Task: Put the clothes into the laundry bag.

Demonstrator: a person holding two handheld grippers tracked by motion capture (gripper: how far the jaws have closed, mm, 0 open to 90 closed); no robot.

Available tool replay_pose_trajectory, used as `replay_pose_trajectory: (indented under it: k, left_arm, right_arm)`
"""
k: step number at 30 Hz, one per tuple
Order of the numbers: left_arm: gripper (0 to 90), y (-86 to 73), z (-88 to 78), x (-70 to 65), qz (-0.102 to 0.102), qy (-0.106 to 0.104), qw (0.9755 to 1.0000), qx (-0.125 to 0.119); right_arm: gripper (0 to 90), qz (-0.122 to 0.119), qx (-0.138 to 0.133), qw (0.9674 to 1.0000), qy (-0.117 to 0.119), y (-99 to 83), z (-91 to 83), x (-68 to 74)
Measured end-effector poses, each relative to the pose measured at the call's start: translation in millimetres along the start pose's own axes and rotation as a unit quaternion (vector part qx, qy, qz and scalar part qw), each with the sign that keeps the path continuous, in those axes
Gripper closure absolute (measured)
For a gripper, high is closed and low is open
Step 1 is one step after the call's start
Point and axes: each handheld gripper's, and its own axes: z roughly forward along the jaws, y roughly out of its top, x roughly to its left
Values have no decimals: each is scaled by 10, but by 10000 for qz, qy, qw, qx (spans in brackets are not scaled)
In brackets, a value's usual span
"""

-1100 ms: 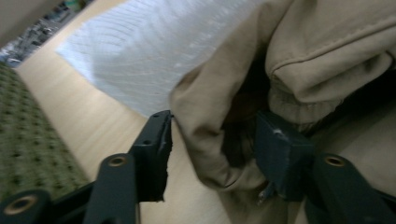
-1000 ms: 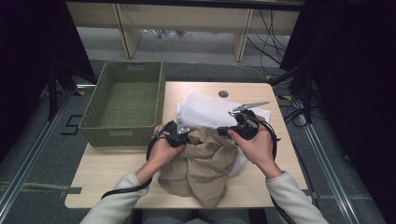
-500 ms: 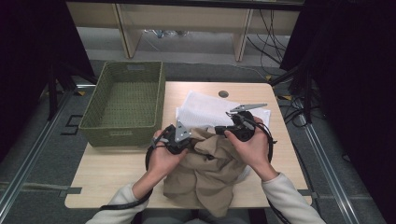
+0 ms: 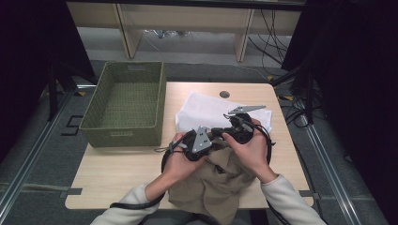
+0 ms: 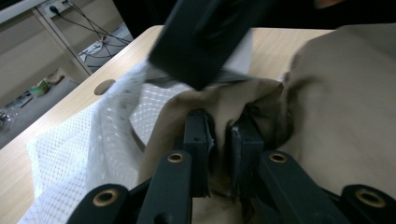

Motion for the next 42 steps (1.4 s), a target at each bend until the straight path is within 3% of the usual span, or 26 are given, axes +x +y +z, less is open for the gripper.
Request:
replay_pose_trajectory:
  k: [2, 6, 8, 12, 13, 14, 16, 18, 19, 25, 30, 31, 32, 33, 35, 37, 39, 41, 42]
  left_arm:
    - [802, -40, 90, 79, -72, 34, 10000, 52]
    - [842, -164, 202, 226, -514, 469, 9975, 125]
    - [858, -193, 188, 253, -661, 788, 9947, 46]
    - [866, -176, 134, 251, -674, 1301, 9891, 146]
    - [865, -170, 124, 263, -687, 1352, 9883, 171]
    - [863, -168, 116, 268, -728, 1375, 9877, 164]
    - [856, -171, 95, 276, -717, 1443, 9868, 176]
    - [834, -195, 85, 265, -719, 1403, 9874, 166]
    - [824, -209, 79, 258, -762, 1358, 9877, 161]
    - [798, -247, 48, 270, -796, 1200, 9895, 89]
    - [662, -262, -61, 240, -809, 912, 9925, -3]
    - [613, -269, -103, 233, -860, 852, 9926, -74]
    - [586, -268, -158, 228, -881, 869, 9922, -152]
    - [531, -260, -224, 220, -814, 909, 9923, -196]
    - [457, -227, -395, 193, -885, 816, 9920, -392]
    - [432, -185, -530, 158, -805, 782, 9922, -546]
    - [435, -137, -632, 57, -731, 554, 9934, -681]
    - [418, -106, -636, -98, -578, 160, 9959, -673]
    - [395, -93, -595, -173, -359, -30, 9973, -644]
  right_arm:
    - [900, -11, 40, 10000, 63, 6, -19, 10]
    - [900, -34, 2, 9997, 256, 12, -57, 21]
    - [900, -25, 4, 9996, 274, 18, -75, 19]
    - [900, -10, 0, 9996, 276, 19, -74, 21]
    - [900, 81, 29, 9996, 285, 16, -81, 53]
    - [900, -26, -15, 9996, 283, 17, -72, 61]
    - [900, 12, -9, 9997, 254, 18, -78, 97]
    - [900, -52, -37, 9997, 219, 12, -62, 66]
    - [900, 54, 13, 9997, 224, 7, -61, 70]
    - [900, -95, -22, 9999, 135, 7, -37, 49]
    - [900, -111, -13, 9999, 39, 3, -40, 41]
    - [900, -6, 14, 10000, 71, 0, -42, 51]
    - [900, -77, -33, 9999, 100, 2, -33, 32]
    - [900, -70, -43, 9999, 71, 2, -35, 23]
    - [900, 35, -71, 10000, -11, 6, -51, 14]
    - [900, -31, -49, 10000, -75, 14, -65, -23]
    - [900, 24, -16, 10000, -80, 13, -58, -29]
    - [900, 43, -10, 9999, -91, 12, -52, -31]
    - [900, 26, 9, 10000, -74, 12, -50, -24]
